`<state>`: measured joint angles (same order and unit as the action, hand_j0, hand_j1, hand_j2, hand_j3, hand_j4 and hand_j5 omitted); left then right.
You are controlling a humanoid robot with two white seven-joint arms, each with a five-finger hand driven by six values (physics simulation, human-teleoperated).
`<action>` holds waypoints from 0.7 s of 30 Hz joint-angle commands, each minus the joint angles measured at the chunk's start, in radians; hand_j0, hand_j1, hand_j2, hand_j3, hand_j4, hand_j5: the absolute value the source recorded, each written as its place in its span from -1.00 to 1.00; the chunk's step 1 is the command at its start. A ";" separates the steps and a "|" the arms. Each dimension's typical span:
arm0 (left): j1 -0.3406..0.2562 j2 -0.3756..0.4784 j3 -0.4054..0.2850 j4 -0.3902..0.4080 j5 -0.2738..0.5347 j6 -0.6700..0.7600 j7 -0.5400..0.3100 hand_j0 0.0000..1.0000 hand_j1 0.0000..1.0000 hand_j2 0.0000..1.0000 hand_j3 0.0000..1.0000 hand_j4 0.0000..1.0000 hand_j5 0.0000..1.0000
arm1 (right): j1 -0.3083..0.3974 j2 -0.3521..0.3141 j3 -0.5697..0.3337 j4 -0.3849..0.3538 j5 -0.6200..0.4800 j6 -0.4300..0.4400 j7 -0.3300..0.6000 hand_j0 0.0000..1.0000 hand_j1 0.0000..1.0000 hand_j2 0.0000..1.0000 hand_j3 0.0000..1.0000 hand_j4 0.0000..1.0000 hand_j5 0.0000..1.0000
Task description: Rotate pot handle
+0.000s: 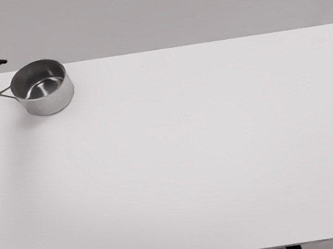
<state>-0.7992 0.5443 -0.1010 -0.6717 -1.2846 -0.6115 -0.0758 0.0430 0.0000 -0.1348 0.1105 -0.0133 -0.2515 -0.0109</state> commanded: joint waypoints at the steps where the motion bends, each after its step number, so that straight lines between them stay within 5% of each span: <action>1: 0.000 -0.003 -0.003 0.003 0.005 0.001 0.001 1.00 1.00 1.00 1.00 1.00 1.00 | 0.000 0.000 0.000 0.000 -0.001 0.000 0.000 1.00 1.00 1.00 1.00 1.00 1.00; 21: -0.015 -0.055 -0.032 0.026 0.008 0.001 0.001 1.00 1.00 1.00 1.00 1.00 1.00 | 0.000 0.000 0.000 0.000 -0.001 0.000 0.000 1.00 1.00 1.00 1.00 1.00 1.00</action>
<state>-0.8130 0.4912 -0.1335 -0.6445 -1.2820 -0.6116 -0.0758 0.0430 0.0000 -0.1348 0.1105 -0.0134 -0.2515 -0.0108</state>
